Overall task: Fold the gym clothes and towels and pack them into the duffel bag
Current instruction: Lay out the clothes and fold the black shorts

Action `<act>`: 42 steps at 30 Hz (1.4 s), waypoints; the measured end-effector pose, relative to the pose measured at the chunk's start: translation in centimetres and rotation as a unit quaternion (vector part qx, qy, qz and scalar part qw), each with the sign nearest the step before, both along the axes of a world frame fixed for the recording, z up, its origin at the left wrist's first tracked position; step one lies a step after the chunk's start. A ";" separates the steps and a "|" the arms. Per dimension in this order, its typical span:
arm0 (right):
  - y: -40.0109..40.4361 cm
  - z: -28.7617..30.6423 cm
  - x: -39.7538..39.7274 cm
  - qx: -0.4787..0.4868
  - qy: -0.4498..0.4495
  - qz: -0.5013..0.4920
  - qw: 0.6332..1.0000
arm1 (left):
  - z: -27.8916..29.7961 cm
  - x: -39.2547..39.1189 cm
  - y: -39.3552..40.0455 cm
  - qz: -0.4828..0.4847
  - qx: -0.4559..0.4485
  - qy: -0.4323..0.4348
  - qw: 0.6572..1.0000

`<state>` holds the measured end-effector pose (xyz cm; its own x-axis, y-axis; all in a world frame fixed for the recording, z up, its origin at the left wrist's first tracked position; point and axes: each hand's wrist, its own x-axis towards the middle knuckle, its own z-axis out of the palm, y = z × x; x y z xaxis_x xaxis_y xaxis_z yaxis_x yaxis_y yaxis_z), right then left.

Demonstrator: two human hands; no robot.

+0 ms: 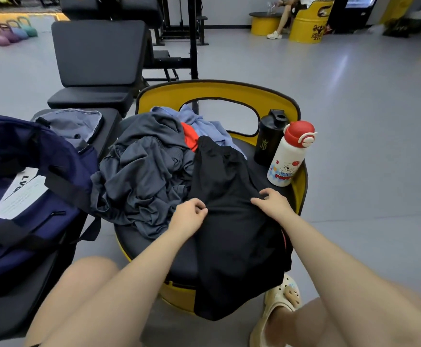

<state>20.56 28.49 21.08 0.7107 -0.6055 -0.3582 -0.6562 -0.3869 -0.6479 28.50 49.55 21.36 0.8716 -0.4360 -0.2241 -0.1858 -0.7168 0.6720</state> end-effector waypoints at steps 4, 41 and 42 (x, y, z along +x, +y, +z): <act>-0.5 0.1 2.3 -0.012 -0.015 0.016 1.000 | 1.1 2.9 -0.9 0.019 -0.006 -0.010 1.000; -3.5 -3.4 16.4 -0.107 -0.077 0.003 0.991 | -1.2 14.4 -8.2 0.144 -0.095 0.001 0.985; -3.6 -3.3 16.1 -0.113 -0.073 0.012 0.991 | -1.1 14.4 -7.9 0.138 -0.095 0.015 0.986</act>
